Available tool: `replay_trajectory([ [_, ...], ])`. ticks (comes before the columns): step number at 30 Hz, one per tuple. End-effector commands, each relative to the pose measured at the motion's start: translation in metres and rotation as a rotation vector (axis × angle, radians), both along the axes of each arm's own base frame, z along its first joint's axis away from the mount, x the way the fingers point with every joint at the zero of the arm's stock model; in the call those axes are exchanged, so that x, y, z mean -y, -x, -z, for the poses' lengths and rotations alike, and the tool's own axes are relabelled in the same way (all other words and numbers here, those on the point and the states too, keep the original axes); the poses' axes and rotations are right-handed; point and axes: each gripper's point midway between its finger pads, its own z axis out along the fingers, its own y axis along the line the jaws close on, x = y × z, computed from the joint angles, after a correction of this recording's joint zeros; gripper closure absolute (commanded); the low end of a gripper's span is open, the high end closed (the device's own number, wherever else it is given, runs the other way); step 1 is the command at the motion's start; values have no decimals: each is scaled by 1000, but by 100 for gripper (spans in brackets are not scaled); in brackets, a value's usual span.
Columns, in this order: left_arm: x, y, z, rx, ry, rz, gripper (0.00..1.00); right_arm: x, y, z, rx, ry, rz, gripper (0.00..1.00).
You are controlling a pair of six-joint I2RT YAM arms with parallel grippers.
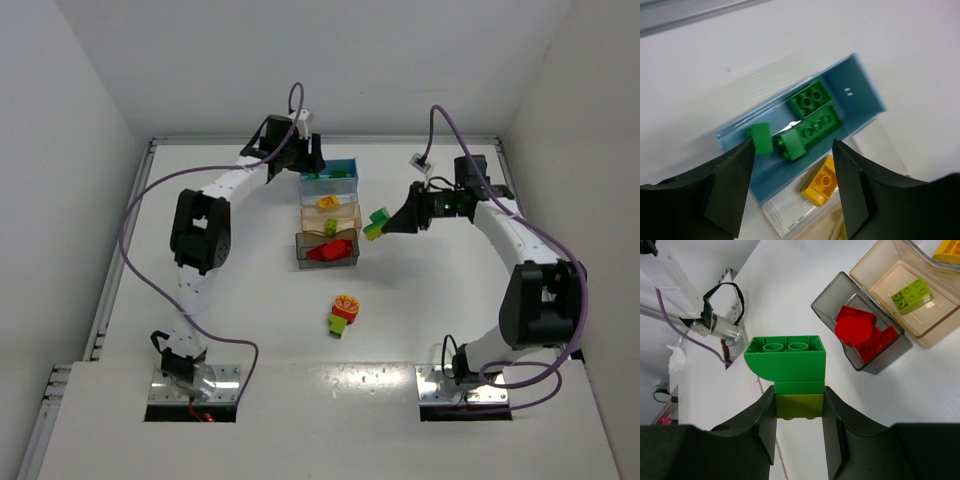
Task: Sort the legos into containers by color
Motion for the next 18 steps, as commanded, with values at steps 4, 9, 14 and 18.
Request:
replay_trajectory([
  [4, 32, 49, -134, 149, 454, 469, 31, 0, -2, -12, 149, 31, -70, 94],
  [9, 48, 126, -165, -10, 658, 830, 35, 13, -1, 13, 287, 241, -108, 94],
  [14, 61, 200, -167, -223, 762, 961, 35, 23, -23, 14, 509, 446, -66, 94],
  [18, 66, 232, -168, -277, 781, 1022, 35, 12, -44, -5, 691, 558, -13, 94],
])
